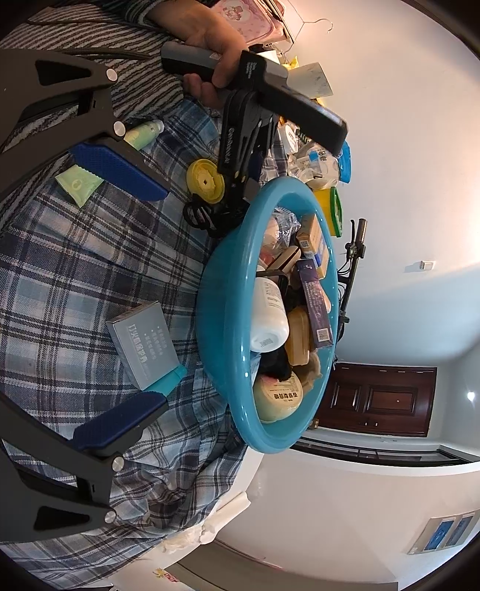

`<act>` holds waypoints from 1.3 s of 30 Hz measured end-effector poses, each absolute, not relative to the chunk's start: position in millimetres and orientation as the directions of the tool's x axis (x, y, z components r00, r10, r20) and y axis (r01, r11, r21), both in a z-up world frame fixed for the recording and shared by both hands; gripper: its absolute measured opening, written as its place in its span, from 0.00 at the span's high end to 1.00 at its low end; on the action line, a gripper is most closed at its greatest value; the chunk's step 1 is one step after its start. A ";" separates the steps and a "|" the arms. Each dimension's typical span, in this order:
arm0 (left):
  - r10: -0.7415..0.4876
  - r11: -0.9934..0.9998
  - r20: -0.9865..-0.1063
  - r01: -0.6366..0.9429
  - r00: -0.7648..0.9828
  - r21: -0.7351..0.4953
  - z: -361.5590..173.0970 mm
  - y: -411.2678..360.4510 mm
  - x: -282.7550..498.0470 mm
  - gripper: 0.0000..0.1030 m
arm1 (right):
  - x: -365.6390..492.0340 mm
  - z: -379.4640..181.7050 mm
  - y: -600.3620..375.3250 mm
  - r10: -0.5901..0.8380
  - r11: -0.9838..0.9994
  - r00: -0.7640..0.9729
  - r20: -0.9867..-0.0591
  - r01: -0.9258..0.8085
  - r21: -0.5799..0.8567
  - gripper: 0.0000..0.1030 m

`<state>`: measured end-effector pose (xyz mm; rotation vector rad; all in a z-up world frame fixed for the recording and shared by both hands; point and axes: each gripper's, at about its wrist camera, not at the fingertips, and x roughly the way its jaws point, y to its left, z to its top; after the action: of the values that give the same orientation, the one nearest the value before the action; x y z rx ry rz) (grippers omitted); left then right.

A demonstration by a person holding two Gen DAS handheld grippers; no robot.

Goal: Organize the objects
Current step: 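Lower the left tool toward the yellow lid on the plaid cloth, then grasp the black rectangular object with the left tool while the right tool lowers over the grey box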

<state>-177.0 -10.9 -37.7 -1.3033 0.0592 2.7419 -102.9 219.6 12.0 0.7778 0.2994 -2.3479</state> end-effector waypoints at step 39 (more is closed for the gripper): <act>0.028 -0.990 -0.754 0.088 -0.657 -0.113 -28.4 -73.1 -172.4 0.56 | -176.4 -43.8 210.1 -0.368 -0.802 -0.463 -0.806 0.597 0.024 0.27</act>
<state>-172.4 -73.1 -28.4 -1.3142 -0.2222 2.8814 -176.4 210.1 -43.8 1.1567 0.3526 -2.2593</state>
